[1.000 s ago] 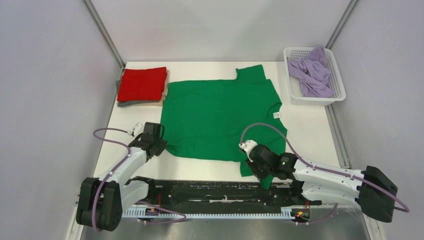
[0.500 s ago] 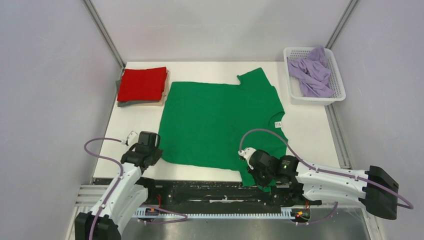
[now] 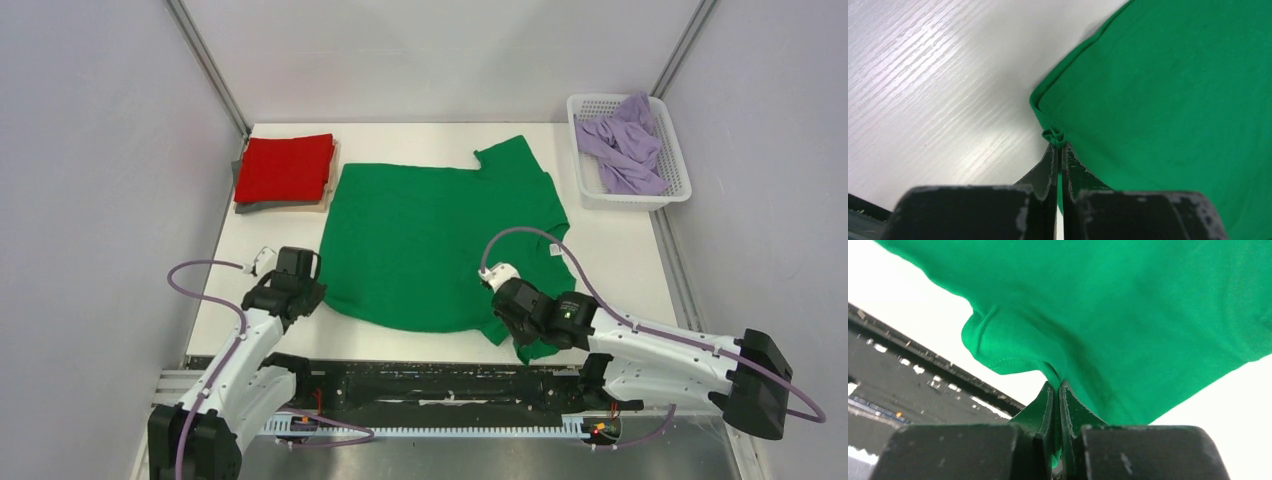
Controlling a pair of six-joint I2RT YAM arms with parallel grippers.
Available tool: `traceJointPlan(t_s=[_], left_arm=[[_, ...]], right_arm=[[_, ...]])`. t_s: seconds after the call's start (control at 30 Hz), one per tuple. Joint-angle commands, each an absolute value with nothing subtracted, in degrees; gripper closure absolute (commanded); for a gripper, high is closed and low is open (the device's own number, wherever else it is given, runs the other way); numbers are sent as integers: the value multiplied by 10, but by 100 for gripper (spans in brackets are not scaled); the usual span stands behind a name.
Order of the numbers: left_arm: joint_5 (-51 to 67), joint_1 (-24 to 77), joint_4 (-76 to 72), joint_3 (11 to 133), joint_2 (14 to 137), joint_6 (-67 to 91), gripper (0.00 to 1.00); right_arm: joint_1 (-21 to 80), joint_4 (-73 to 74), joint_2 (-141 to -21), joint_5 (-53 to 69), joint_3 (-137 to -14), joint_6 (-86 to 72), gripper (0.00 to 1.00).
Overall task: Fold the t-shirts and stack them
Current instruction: Fold the flattened tshirt in 1/3 of the way
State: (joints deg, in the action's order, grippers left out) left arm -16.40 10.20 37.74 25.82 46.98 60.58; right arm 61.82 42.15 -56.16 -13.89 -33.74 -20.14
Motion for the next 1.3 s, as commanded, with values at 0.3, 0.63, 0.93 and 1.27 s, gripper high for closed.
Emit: traceJointPlan(t_s=[0.3,0.63,0.93,1.27], left_arm=[[-173,102,261,347,583,587,98],[-195,101,224,409,690,580,98],[-209,101,201,445,742,571,98],[-224,101,187,485,817,562,98]], right_arm=[[496,376,-593,-252,-422,-116,98],[451,336,-655,-265,-451,-72,98],[411,293,-693,-262,-469,-19,98],[371,240,-783,-252,-504,29,94]])
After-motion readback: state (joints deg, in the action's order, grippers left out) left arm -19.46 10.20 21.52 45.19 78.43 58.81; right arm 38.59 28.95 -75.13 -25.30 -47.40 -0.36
